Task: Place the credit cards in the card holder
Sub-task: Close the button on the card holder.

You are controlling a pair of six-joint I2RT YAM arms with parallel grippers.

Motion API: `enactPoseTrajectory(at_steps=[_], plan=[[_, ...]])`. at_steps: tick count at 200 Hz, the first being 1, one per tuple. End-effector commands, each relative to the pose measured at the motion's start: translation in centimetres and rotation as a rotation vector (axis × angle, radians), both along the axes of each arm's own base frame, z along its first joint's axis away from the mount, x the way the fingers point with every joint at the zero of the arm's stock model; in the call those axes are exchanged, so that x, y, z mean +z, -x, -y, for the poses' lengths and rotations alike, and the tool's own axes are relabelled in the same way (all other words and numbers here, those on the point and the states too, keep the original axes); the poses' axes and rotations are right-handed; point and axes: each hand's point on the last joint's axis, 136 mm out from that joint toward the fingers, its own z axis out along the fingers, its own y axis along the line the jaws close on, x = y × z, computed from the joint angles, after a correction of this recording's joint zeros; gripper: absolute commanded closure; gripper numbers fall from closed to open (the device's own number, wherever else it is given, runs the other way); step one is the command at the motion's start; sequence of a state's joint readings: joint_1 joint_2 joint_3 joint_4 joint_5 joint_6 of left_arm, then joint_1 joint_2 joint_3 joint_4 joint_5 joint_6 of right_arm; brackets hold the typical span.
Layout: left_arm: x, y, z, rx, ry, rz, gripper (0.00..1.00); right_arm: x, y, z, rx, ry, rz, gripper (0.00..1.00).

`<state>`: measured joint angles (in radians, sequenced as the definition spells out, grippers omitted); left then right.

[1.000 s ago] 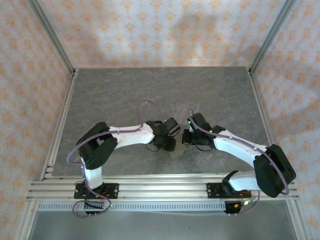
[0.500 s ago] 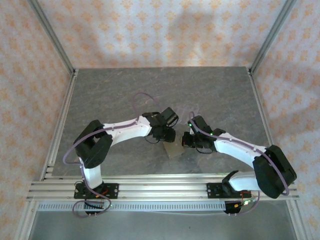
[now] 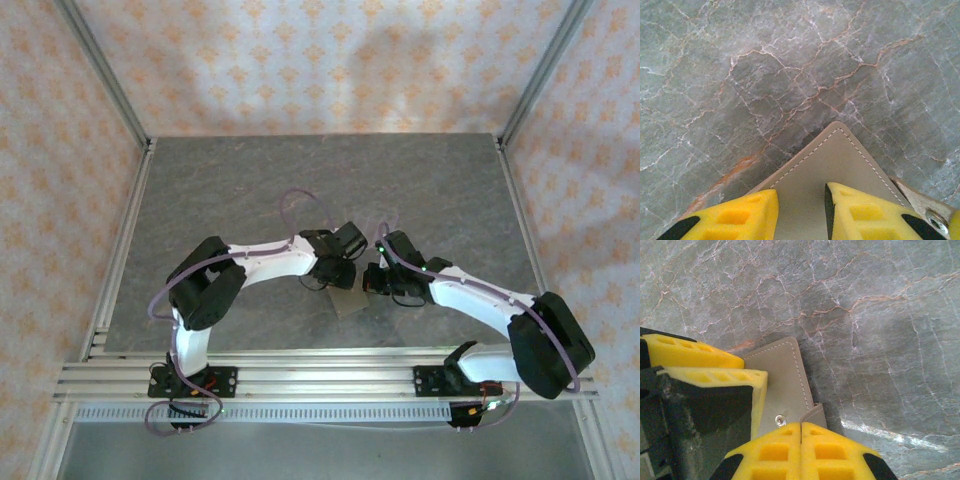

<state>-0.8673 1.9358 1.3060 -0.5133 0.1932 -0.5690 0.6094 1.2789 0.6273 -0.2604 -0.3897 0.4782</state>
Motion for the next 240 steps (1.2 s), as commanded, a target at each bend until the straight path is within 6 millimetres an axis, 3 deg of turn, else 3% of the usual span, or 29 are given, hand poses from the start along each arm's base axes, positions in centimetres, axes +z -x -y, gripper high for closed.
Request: enactPoseTrajectory(at_steps=[1, 39, 75, 78, 98, 128, 184, 240], plan=[[-2.8, 4.0, -0.7, -0.086, -0.079, -0.088, 0.68, 0.9, -1.0, 0.0, -0.035, -0.009, 0.031, 1.0], [-2.4, 5.1, -0.5, -0.104, -0.052, -0.08, 0.68, 0.8, -1.1, 0.2, -0.06, -0.014, 0.032, 1.0], [-2.5, 4.1, -1.7, -0.03, -0.073, -0.083, 0.68, 0.7, -1.0, -0.1, -0.054, -0.03, 0.021, 1.0], [-1.4, 3.9, -1.6, -0.021, -0.045, -0.068, 0.68, 0.6, -0.9, -0.1, -0.054, -0.03, 0.019, 1.0], [0.6, 3.2, -1.9, 0.011, 0.02, -0.043, 0.68, 0.6, -0.7, 0.0, -0.054, -0.034, 0.017, 1.0], [3.0, 4.2, -2.3, 0.004, 0.092, -0.029, 0.65, 0.5, -0.2, 0.2, -0.041, -0.031, 0.014, 1.0], [-0.3, 9.1, -3.2, -0.039, 0.067, -0.104, 0.65, 0.5, 0.1, 0.3, -0.026, -0.026, 0.012, 1.0], [-1.5, 8.8, -2.1, -0.027, 0.073, -0.092, 0.66, 0.5, 0.9, 0.3, -0.021, -0.05, 0.004, 1.0]])
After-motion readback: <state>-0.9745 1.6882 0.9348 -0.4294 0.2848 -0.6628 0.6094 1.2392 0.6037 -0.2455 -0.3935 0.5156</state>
